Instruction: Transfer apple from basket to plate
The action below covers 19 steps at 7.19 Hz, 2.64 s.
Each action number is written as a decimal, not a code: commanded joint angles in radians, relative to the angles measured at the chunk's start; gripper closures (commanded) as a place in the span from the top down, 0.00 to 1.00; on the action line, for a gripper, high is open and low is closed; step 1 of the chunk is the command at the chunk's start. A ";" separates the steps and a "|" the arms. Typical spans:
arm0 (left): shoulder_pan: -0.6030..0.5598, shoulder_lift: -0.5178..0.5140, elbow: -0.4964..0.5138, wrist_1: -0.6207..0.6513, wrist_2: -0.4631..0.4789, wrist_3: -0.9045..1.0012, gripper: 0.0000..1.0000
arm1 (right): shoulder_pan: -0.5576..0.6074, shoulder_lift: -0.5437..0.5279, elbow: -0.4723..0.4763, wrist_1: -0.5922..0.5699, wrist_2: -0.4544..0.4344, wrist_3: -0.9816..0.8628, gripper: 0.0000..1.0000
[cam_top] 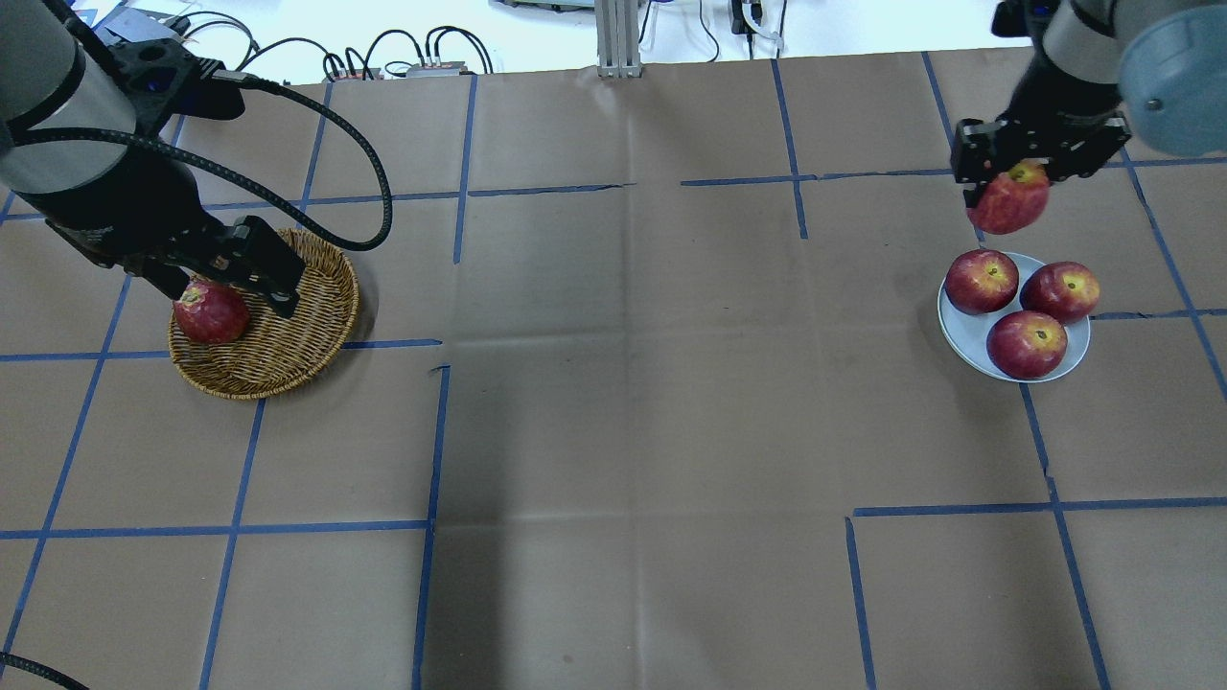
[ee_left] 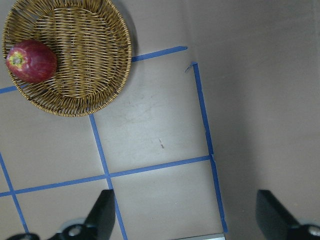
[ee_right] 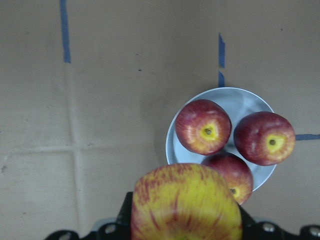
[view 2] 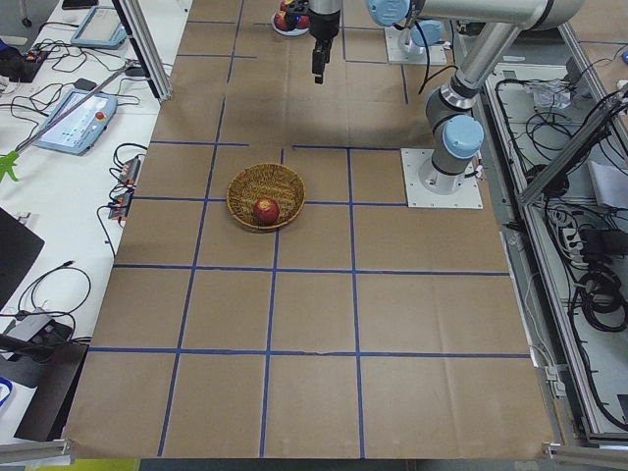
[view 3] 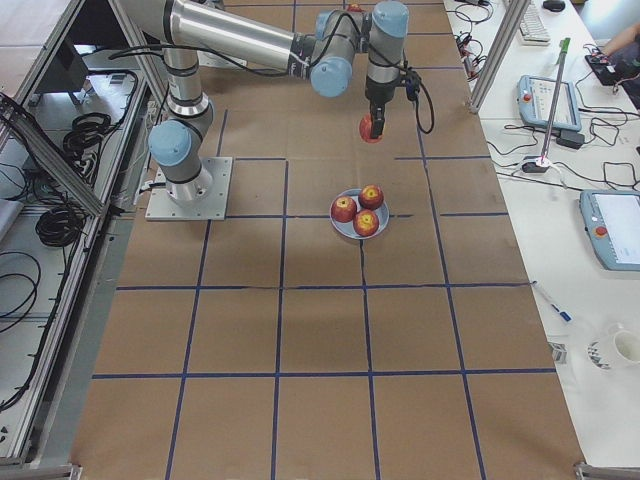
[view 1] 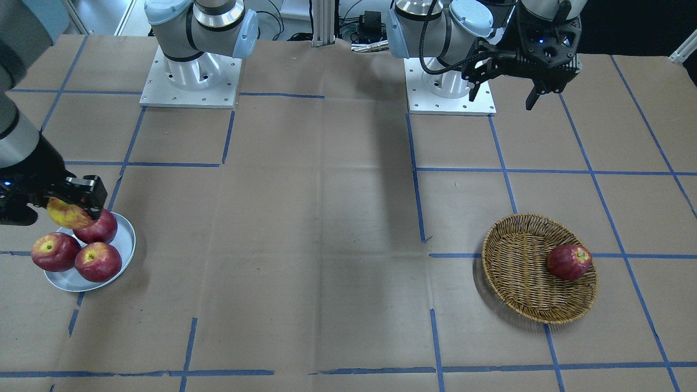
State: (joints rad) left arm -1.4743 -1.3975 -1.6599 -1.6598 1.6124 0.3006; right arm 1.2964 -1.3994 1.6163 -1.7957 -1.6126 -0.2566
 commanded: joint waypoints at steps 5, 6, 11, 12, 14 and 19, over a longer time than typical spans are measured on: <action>0.000 0.000 0.000 0.000 -0.002 0.003 0.99 | -0.141 0.097 0.185 -0.287 0.006 -0.177 0.57; 0.000 0.000 0.000 0.000 -0.002 0.003 0.99 | -0.141 0.111 0.185 -0.289 0.006 -0.179 0.57; 0.000 0.000 0.000 0.000 -0.003 0.003 0.99 | -0.141 0.128 0.180 -0.289 0.003 -0.178 0.99; 0.000 0.000 0.000 0.000 -0.003 0.002 0.99 | -0.141 0.126 0.175 -0.289 -0.001 -0.178 1.00; 0.000 0.000 0.000 0.000 -0.003 0.003 0.99 | -0.137 0.099 0.162 -0.286 0.005 -0.165 1.00; 0.000 0.000 0.002 0.000 -0.003 0.003 0.99 | 0.136 -0.027 -0.130 0.244 0.005 0.217 1.00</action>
State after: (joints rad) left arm -1.4742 -1.3973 -1.6582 -1.6598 1.6091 0.3037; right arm 1.3349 -1.3975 1.5395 -1.6818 -1.6064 -0.1909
